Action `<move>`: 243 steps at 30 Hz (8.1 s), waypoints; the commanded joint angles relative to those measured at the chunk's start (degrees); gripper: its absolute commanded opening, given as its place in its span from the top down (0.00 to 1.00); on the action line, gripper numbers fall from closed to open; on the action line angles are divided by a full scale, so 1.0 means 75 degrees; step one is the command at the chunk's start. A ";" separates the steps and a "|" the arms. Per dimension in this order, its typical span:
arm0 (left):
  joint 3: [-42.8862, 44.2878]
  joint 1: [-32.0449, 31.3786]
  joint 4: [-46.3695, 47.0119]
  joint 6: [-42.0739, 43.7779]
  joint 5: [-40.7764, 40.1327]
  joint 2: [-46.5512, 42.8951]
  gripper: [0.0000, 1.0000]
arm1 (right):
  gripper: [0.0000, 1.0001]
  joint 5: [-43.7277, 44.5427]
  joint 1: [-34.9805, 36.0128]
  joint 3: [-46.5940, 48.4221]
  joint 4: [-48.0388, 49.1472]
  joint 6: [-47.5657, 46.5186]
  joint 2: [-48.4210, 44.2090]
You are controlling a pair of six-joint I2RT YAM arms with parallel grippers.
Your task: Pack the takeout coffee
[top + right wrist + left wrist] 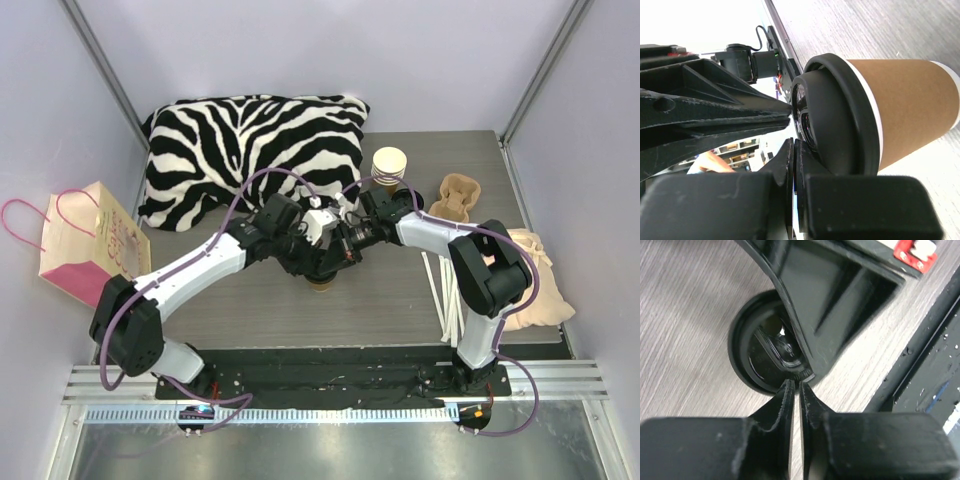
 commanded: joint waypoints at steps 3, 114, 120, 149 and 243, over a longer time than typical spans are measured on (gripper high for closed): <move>0.0605 0.0001 -0.0431 -0.0202 0.0282 -0.0683 0.82 | 0.99 0.0354 -0.0007 0.0667 -0.0224 -0.0252 -0.0515; -0.1563 0.2110 0.3811 -0.5054 0.4032 0.1812 0.85 | 0.83 0.5909 0.1142 0.2518 -0.3469 -0.3627 -0.0586; -0.1551 0.2227 0.3776 -0.5078 0.3985 0.1754 0.86 | 0.68 0.5195 0.1059 0.2614 -0.3600 -0.3182 -0.1558; -0.1317 0.2227 0.3811 -0.5066 0.4183 0.1661 0.84 | 0.79 0.5463 0.1271 0.1921 -0.3330 -0.3123 -0.1289; -0.0532 0.2299 -0.0208 -0.2244 0.2158 -0.1527 0.65 | 0.71 0.2955 -0.0253 0.2390 -0.4900 -0.3252 -0.0200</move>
